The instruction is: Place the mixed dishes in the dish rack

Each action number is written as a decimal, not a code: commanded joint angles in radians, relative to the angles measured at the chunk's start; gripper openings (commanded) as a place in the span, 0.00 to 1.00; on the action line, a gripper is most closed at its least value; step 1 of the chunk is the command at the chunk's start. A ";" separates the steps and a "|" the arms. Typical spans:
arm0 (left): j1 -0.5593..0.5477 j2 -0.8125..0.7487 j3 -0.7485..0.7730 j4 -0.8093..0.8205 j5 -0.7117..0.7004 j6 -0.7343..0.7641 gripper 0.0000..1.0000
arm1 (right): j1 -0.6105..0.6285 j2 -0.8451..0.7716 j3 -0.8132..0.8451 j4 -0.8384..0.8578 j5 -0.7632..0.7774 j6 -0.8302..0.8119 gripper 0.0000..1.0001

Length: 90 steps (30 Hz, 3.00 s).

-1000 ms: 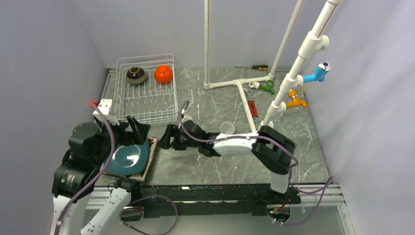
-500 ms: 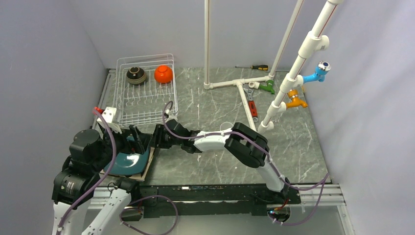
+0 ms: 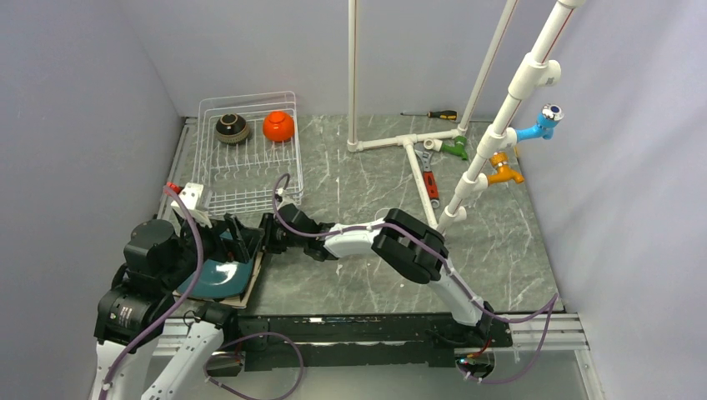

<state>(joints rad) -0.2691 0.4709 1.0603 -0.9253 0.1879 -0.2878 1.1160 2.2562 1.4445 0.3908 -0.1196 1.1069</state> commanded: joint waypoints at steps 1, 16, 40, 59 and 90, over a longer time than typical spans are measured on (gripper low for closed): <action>-0.002 -0.003 0.002 0.064 0.022 -0.023 0.99 | -0.001 0.047 0.033 0.018 -0.032 0.015 0.30; -0.002 -0.018 0.032 0.032 -0.011 -0.022 0.99 | -0.009 0.050 0.032 0.098 -0.073 0.053 0.00; -0.002 0.012 0.060 0.067 0.003 -0.046 0.99 | -0.077 -0.109 -0.227 0.624 -0.229 0.275 0.00; -0.001 0.043 0.011 0.111 0.042 -0.068 0.99 | -0.101 -0.187 -0.307 0.451 -0.188 0.168 0.00; -0.002 0.025 0.016 0.072 0.056 -0.066 0.99 | -0.001 -0.138 -0.140 0.041 -0.145 0.055 0.55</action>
<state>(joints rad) -0.2687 0.4934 1.0573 -0.8593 0.2176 -0.3462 1.1072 2.1014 1.2503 0.4145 -0.2481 1.1522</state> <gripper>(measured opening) 0.994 0.553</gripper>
